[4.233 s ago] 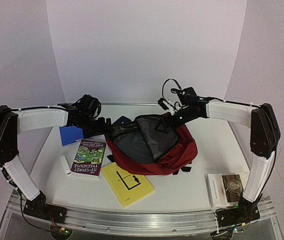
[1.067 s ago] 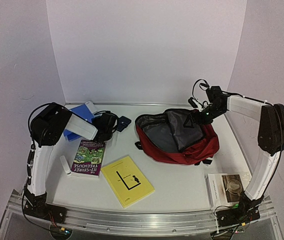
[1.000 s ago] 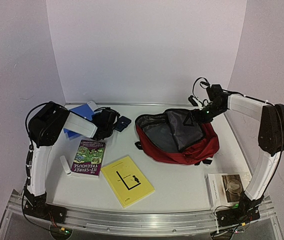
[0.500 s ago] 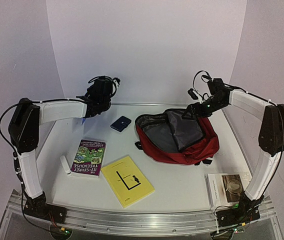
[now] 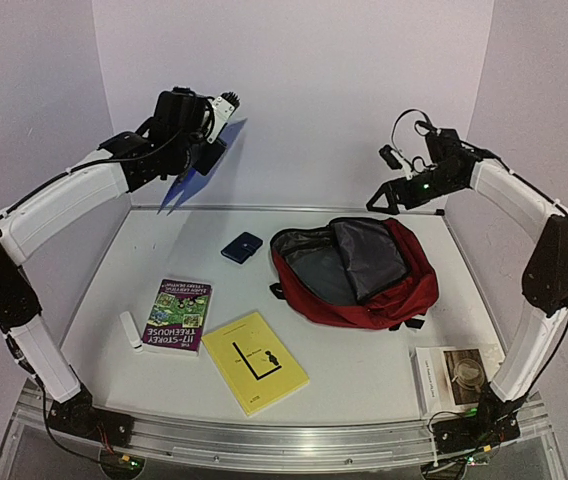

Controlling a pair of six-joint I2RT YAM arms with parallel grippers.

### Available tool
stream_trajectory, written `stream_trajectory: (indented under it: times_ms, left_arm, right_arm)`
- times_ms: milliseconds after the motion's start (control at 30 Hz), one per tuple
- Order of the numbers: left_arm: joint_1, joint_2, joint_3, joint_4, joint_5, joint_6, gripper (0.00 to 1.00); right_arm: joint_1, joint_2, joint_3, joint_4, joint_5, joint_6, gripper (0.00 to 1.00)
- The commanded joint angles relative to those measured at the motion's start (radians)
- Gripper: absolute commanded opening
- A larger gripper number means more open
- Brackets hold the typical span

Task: Pack the student bag
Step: Pick up the files from the center of the board, then place the stationery in the student bag.

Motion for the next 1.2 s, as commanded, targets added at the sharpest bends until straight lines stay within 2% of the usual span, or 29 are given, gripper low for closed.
stream_trajectory:
  times_ms: [0, 267, 400, 500, 633, 767, 933, 1167]
  left_arm:
    - [-0.018, -0.099, 0.079, -0.202, 0.343, -0.189, 0.0]
    - [-0.018, -0.165, 0.054, -0.294, 0.741, -0.264, 0.0]
    - [-0.018, -0.193, 0.026, -0.29, 0.883, -0.283, 0.0]
    - [-0.018, -0.213, 0.009, -0.272, 0.96, -0.299, 0.0]
    - [-0.018, -0.22, 0.005, -0.273, 1.033, -0.309, 0.0]
    - [-0.019, -0.224, 0.0, -0.279, 1.052, -0.319, 0.0]
    - [-0.02, -0.234, -0.016, -0.256, 1.146, -0.347, 0.0]
    - [-0.022, -0.227, -0.044, -0.244, 1.285, -0.348, 0.0]
  right_arm:
    - [0.006, -0.106, 0.117, -0.086, -0.046, -0.149, 0.98]
    - [0.012, -0.131, 0.322, -0.328, -0.073, -0.414, 0.98]
    - [0.056, -0.147, 0.34, -0.425, -0.113, -0.476, 0.98]
    - [0.127, -0.179, 0.281, -0.415, -0.081, -0.484, 0.98]
    - [0.233, -0.225, 0.206, -0.314, 0.022, -0.438, 0.98]
    - [0.283, -0.217, 0.239, -0.276, 0.078, -0.422, 0.98]
    - [0.31, -0.189, 0.288, -0.281, 0.088, -0.417, 0.98]
    - [0.35, -0.174, 0.238, -0.309, 0.033, -0.447, 0.98]
